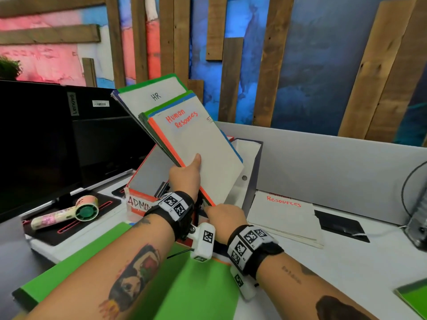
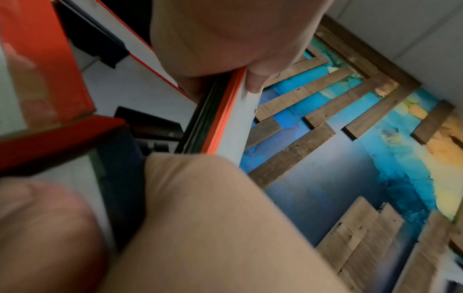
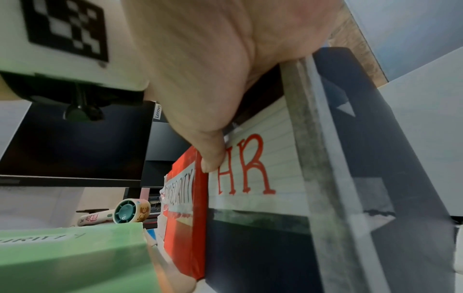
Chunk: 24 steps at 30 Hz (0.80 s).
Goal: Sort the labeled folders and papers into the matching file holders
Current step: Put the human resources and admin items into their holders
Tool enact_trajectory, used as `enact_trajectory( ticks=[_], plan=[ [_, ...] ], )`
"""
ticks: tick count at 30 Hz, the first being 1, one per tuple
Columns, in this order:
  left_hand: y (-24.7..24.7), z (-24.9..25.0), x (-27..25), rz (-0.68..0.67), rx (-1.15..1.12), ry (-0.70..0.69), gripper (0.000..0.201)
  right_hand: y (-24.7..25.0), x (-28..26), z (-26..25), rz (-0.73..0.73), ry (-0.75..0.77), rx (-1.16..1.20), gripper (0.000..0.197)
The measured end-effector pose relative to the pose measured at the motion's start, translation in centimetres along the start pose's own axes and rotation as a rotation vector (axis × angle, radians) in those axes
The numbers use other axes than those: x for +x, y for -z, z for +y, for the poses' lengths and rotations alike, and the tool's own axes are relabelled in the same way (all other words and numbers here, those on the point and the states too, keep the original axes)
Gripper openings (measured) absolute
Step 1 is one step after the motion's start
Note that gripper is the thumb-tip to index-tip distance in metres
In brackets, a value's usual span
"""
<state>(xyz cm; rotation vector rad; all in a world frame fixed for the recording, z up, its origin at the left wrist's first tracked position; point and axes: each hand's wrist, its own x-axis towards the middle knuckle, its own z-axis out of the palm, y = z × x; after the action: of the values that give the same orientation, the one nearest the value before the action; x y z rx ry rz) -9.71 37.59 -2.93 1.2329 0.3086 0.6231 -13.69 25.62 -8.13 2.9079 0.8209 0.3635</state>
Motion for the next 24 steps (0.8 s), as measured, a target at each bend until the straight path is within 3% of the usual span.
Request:
enact_trajectory(
  ticks=[5,12,18,24],
  plan=[
    [-1.2,0.1,-1.3,-0.086,0.139,-0.14,0.01,0.1,-0.3,0.1,0.044,0.038,-0.007,0.024],
    [-2.3,-1.9,-1.7,-0.385,0.466,0.028,0.038,-0.4,-0.2,0.2,0.02,0.029,-0.031,0.021],
    [-2.2,-1.9,-1.9,-0.377,0.538,0.101,0.052,-0.6,-0.1,0.2,0.007,0.013,-0.031,0.019],
    [-0.9,-0.1,-1.5,-0.275,0.552,-0.19,0.035,-0.6,-0.3,0.4,0.055,0.04,0.006,0.02]
  ],
)
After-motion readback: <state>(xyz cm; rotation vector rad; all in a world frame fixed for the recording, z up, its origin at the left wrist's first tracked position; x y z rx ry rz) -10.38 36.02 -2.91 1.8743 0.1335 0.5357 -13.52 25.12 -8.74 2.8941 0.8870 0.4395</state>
